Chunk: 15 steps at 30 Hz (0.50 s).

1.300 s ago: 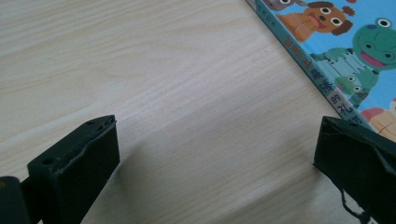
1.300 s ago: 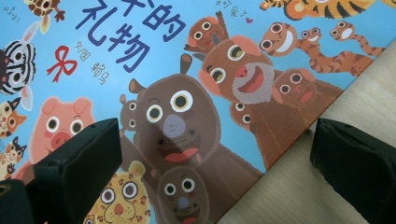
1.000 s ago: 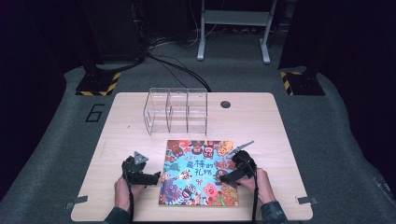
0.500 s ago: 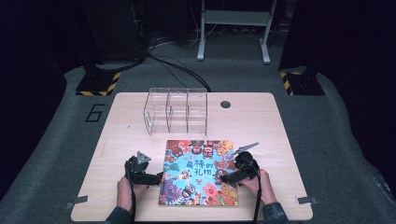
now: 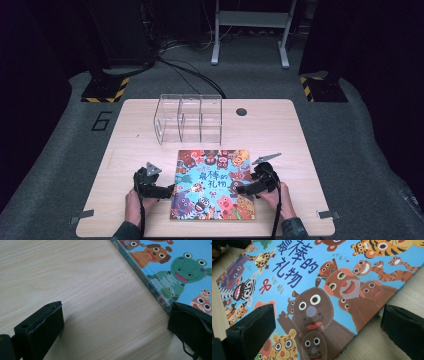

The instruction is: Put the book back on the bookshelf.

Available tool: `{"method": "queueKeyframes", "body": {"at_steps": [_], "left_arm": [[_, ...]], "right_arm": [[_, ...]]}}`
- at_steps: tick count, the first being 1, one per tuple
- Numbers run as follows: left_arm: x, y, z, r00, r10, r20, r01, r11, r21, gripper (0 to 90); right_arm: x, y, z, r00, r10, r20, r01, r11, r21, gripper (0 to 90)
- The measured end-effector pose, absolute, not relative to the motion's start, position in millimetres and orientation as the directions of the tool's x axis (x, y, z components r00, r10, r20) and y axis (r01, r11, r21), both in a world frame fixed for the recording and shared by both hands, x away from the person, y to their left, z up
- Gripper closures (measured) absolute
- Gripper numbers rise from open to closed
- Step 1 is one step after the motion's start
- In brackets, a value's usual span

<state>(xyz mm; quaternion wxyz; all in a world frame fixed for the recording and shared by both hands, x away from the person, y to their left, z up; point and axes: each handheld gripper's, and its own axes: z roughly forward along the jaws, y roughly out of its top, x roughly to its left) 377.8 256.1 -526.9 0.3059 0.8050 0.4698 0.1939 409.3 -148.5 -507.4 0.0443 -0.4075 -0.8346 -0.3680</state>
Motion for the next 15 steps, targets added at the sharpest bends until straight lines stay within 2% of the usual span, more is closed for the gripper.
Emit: {"method": "queueKeyframes", "body": {"at_steps": [4,11,12,15], "left_arm": [[377.8,256.3,-527.1,0.485,0.874,0.024,0.636,-0.371,0.676,0.0],[377.8,256.5,-527.2,0.486,0.873,0.024,0.634,-0.372,0.678,0.0],[377.8,256.5,-527.3,0.486,0.873,0.024,0.633,-0.371,0.679,0.0],[377.8,255.6,-527.4,0.491,0.871,0.026,0.631,-0.376,0.679,0.0]], "right_arm": [[409.1,-151.8,-504.2,-0.677,0.631,0.378,0.694,0.376,0.614,0.0],[408.3,-153.8,-503.3,-0.665,0.629,0.403,0.705,0.349,0.618,0.0],[405.1,-153.1,-501.2,-0.677,0.603,0.422,0.697,0.341,0.630,6.3],[399.2,-142.6,-497.2,-0.710,0.555,0.433,0.675,0.362,0.643,7.5]]}}
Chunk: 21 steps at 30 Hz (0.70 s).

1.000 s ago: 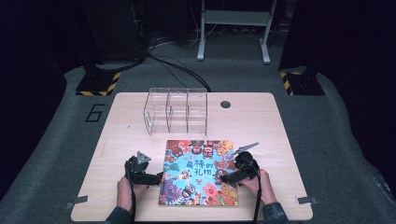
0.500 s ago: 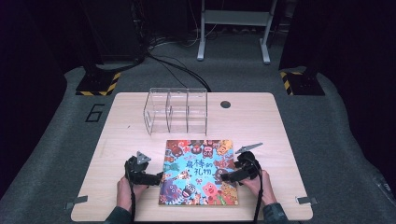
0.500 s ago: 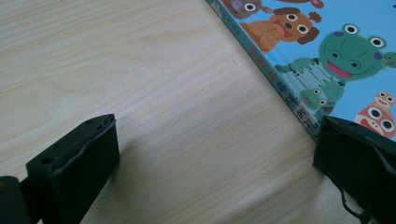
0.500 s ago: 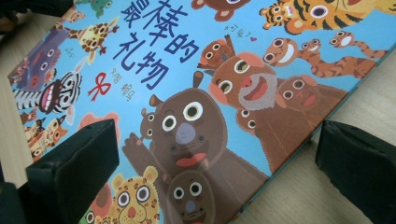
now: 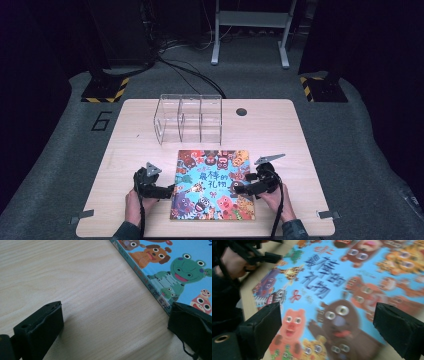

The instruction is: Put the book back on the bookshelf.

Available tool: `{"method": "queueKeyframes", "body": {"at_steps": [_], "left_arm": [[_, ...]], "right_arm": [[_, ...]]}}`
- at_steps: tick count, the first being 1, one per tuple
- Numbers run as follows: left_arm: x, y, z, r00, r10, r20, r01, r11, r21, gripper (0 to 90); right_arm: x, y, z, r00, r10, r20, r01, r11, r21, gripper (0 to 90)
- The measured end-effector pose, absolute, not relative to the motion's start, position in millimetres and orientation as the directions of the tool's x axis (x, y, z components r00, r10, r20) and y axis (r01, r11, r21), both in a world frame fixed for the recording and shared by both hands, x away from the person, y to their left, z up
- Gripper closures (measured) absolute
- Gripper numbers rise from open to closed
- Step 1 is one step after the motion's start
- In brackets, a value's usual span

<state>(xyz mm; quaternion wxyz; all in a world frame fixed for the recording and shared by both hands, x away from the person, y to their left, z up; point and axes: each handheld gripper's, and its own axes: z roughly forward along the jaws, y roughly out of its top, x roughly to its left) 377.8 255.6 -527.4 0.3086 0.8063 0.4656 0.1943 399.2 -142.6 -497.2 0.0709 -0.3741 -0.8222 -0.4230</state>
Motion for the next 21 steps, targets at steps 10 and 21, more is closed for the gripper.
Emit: {"method": "queueKeyframes", "body": {"at_steps": [10,21], "left_arm": [[377.3,255.7,-527.9,0.493,0.870,0.025,0.627,-0.375,0.683,0.0],[377.4,255.8,-527.4,0.495,0.869,0.025,0.631,-0.379,0.678,0.0]], "right_arm": [[403.0,-139.1,-497.8,-0.685,0.662,0.304,0.688,0.450,0.570,6.3],[408.0,-134.9,-500.9,-0.659,0.696,0.285,0.732,0.506,0.455,4.4]]}}
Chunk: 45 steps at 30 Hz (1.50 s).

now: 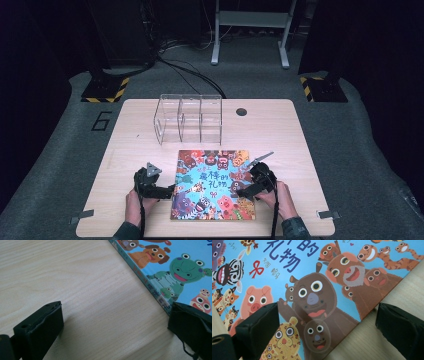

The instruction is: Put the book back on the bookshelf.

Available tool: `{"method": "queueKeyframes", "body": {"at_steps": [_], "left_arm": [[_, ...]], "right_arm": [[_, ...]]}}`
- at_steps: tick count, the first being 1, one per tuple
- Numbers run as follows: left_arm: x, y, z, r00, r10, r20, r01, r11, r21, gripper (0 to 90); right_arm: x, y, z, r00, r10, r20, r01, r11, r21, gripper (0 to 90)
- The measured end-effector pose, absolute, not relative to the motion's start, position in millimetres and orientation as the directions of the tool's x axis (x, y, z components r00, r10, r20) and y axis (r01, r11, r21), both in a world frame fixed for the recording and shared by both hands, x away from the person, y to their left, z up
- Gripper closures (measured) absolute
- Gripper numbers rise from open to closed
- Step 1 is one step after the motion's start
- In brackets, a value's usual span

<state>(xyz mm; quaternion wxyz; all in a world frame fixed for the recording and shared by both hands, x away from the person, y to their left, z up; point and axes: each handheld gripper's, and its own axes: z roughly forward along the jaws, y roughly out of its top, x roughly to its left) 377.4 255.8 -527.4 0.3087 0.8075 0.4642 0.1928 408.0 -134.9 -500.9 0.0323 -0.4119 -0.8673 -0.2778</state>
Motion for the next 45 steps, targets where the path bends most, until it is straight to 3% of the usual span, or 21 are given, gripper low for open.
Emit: {"method": "queueKeyframes", "body": {"at_steps": [11,20,31,39,45], "left_arm": [[377.9,256.4,-527.5,0.499,0.866,0.034,0.623,-0.386,0.681,0.0],[378.3,256.8,-527.6,0.503,0.864,0.031,0.621,-0.386,0.682,0.0],[378.4,257.1,-527.6,0.507,0.862,0.032,0.619,-0.389,0.682,0.0],[378.3,256.7,-527.8,0.507,0.862,0.023,0.621,-0.384,0.683,0.0],[378.7,257.1,-527.2,0.512,0.859,0.024,0.624,-0.391,0.676,0.0]], "right_arm": [[412.1,-126.4,-499.5,-0.661,0.699,0.273,0.739,0.540,0.404,0.4],[413.8,-136.2,-503.8,-0.649,0.666,0.369,0.745,0.456,0.487,0.5],[415.7,-136.2,-500.9,-0.660,0.667,0.346,0.725,0.445,0.526,3.7],[427.7,-135.0,-496.1,-0.646,0.659,0.386,0.736,0.404,0.543,9.0],[442.5,-134.6,-491.0,-0.630,0.670,0.393,0.743,0.372,0.557,17.8]]}}
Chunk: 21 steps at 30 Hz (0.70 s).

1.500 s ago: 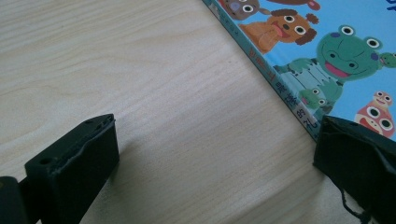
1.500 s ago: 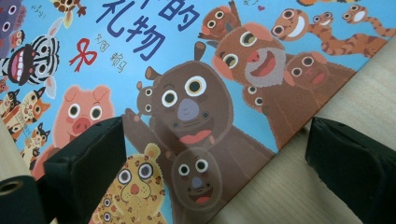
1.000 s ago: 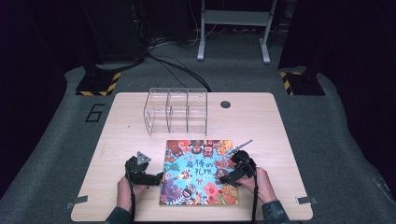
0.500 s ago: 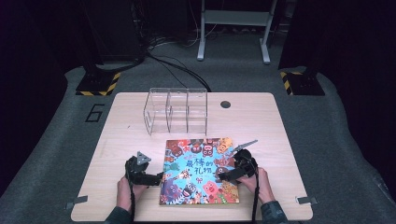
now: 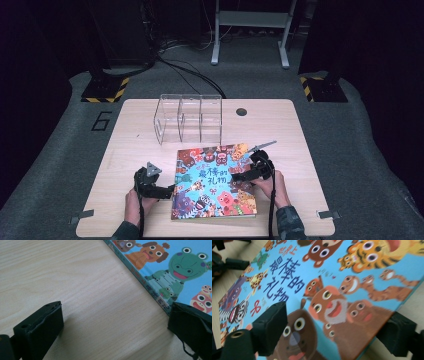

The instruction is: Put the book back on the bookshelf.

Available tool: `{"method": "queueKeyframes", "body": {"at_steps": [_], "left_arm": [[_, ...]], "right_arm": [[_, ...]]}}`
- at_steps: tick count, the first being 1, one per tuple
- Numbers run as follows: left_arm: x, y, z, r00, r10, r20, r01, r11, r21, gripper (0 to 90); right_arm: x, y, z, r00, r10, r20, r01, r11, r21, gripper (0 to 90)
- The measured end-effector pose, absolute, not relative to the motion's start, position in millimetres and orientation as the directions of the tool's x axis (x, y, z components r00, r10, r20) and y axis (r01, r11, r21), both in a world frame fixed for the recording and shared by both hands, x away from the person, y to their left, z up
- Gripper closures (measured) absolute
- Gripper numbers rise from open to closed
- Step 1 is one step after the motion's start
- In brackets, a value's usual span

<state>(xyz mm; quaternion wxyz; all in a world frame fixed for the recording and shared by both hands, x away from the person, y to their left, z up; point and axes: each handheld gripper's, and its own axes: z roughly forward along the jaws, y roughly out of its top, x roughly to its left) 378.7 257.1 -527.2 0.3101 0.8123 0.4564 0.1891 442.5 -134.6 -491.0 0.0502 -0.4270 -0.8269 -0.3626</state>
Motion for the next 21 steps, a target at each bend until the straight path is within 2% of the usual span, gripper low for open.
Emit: {"method": "queueKeyframes", "body": {"at_steps": [9,21], "left_arm": [[379.2,257.3,-527.4,0.516,0.856,0.027,0.619,-0.395,0.679,0.0],[380.0,257.8,-527.2,0.524,0.851,0.033,0.614,-0.405,0.678,0.0]], "right_arm": [[458.1,-141.2,-486.9,-0.586,0.706,0.397,0.763,0.318,0.562,33.2],[461.9,-145.8,-494.0,-0.555,0.713,0.429,0.794,0.301,0.528,38.8]]}}
